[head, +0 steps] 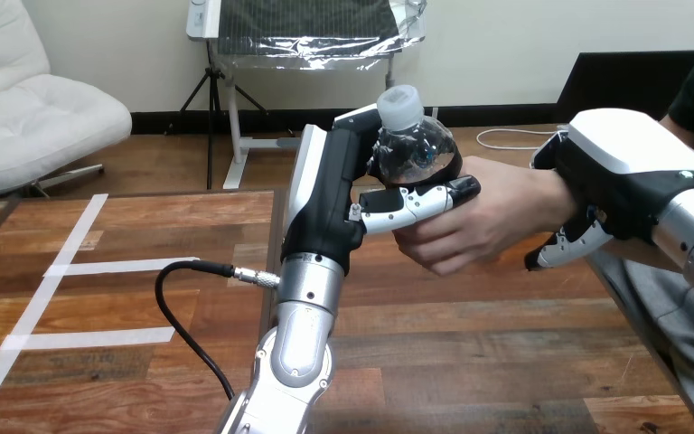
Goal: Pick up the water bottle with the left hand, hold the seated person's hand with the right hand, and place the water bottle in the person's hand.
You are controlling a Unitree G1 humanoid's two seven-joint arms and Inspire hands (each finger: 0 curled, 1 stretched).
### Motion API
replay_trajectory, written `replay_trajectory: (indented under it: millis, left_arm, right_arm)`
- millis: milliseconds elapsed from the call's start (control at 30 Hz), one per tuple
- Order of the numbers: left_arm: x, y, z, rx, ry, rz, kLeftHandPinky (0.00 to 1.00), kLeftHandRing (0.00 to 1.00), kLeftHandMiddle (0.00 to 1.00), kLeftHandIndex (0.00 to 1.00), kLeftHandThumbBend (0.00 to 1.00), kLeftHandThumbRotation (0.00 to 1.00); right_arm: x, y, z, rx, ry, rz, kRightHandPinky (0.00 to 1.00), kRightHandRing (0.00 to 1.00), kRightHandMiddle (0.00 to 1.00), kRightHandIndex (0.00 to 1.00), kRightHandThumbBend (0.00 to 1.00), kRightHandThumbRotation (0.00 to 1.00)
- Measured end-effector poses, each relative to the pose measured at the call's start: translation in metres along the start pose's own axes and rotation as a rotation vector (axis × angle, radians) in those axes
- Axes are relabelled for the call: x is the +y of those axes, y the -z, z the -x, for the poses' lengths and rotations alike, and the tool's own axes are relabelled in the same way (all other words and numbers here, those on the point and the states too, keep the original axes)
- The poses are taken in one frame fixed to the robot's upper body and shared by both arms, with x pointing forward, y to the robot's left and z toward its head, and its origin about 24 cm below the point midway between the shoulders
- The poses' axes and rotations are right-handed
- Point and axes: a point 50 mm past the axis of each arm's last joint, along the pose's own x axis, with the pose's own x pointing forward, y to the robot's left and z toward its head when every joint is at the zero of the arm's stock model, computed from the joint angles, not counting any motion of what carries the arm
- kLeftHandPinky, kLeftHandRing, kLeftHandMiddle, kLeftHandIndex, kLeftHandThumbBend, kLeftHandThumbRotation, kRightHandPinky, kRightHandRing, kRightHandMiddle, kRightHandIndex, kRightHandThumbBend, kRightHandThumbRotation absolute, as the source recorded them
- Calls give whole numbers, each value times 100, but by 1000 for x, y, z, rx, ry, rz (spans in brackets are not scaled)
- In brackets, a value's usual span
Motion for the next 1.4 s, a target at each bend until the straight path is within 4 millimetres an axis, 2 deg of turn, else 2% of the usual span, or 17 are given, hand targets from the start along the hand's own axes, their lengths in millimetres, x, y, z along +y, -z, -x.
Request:
replay_trajectory:
  millis: [133,167,267,400,433,567,700,867,1400]
  left_arm:
    - [-1,0,0,-1,4,-5,39,42,46,49,63,0]
    - [-1,0,0,-2,7,-10,39,43,47,50,63,0]
    - [-2,0,0,0,12,-11,48,57,61,62,68,9]
    - [-2,0,0,17,33,-38,66,77,80,82,76,29]
    - [-3,0,-1,22,39,-50,74,85,87,88,79,35]
    - [-4,1,-1,40,68,-81,86,94,95,95,86,45]
    - [-6,2,0,52,107,-110,96,98,98,98,94,56]
    - [-11,2,1,59,148,-123,99,99,100,100,98,62]
    - [-18,1,3,51,199,-151,100,100,100,100,100,71]
  right_arm:
    - [-1,1,1,0,4,21,40,50,56,57,82,0]
    - [-3,1,1,-3,9,27,45,55,61,61,83,0]
    - [-3,1,1,-9,12,30,52,62,68,67,85,0]
    - [-4,2,2,-20,18,33,61,71,76,74,87,0]
    - [-4,2,3,-24,19,34,65,75,79,77,87,0]
    - [-5,2,3,-35,20,40,70,80,84,81,88,0]
    - [-5,1,4,-47,21,46,76,87,89,85,87,0]
    - [-5,0,4,-59,20,51,80,91,92,88,88,0]
    - [0,3,8,-65,-13,16,85,95,96,91,86,0]
